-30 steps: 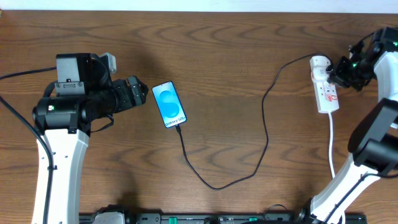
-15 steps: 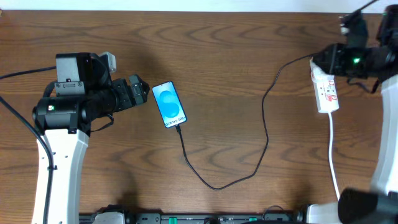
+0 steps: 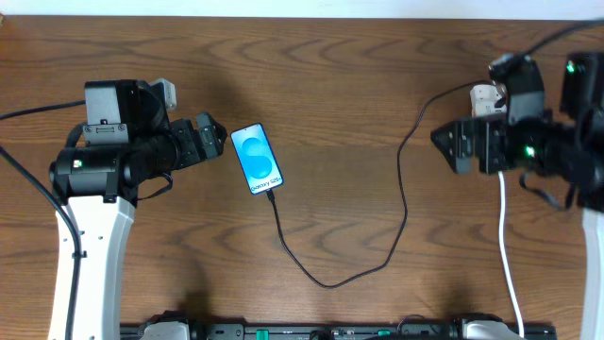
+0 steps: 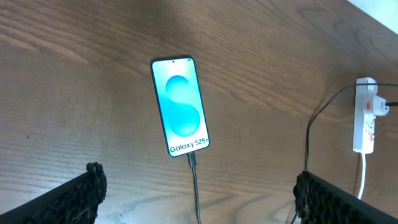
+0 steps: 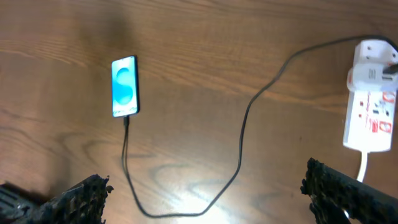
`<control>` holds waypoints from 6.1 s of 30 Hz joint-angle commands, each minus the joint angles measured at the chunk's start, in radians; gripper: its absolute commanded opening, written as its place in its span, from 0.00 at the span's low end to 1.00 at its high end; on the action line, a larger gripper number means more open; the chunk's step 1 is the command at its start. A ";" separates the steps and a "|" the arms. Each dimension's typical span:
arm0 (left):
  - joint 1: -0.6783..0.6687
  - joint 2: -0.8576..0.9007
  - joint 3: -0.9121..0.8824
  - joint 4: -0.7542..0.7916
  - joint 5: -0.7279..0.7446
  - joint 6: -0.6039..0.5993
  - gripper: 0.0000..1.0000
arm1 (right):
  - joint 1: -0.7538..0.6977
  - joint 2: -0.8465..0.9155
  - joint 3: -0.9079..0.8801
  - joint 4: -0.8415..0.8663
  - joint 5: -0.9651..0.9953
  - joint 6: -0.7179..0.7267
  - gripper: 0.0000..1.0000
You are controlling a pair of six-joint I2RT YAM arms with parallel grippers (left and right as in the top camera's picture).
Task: Plug charger to phone and switch on socket
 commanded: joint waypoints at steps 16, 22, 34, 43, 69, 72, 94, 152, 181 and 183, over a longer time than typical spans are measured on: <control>0.003 0.004 0.004 -0.003 -0.006 -0.002 0.98 | 0.006 -0.092 0.006 -0.169 0.188 -0.023 0.99; 0.003 0.004 0.004 -0.003 -0.006 -0.002 0.98 | 0.004 -0.134 -0.056 0.010 0.227 -0.023 0.99; 0.003 0.004 0.004 -0.003 -0.006 -0.002 0.98 | 0.006 -0.507 -0.760 0.761 0.233 -0.023 0.99; 0.003 0.004 0.004 -0.003 -0.006 -0.002 0.98 | 0.005 -0.903 -1.315 1.147 0.225 -0.023 0.99; 0.003 0.004 0.004 -0.003 -0.006 -0.002 0.98 | 0.006 -1.315 -1.778 1.319 0.225 -0.022 0.99; 0.003 0.004 0.004 -0.003 -0.006 -0.002 0.98 | 0.006 -1.315 -1.782 1.331 0.225 -0.022 0.99; 0.003 0.004 0.004 -0.003 -0.006 -0.002 0.98 | 0.006 -1.315 -1.808 1.387 0.225 -0.022 0.99; -0.090 -1.009 -1.139 0.878 -0.304 0.362 0.98 | 0.006 -1.315 -1.808 1.387 0.225 -0.022 0.99; -0.090 -1.271 -1.286 0.856 -0.338 0.362 0.98 | 0.006 -1.315 -1.808 1.388 0.225 -0.022 0.99; -0.090 -1.271 -1.286 0.856 -0.338 0.362 0.98 | 0.006 -1.315 -1.808 1.387 0.225 -0.022 0.99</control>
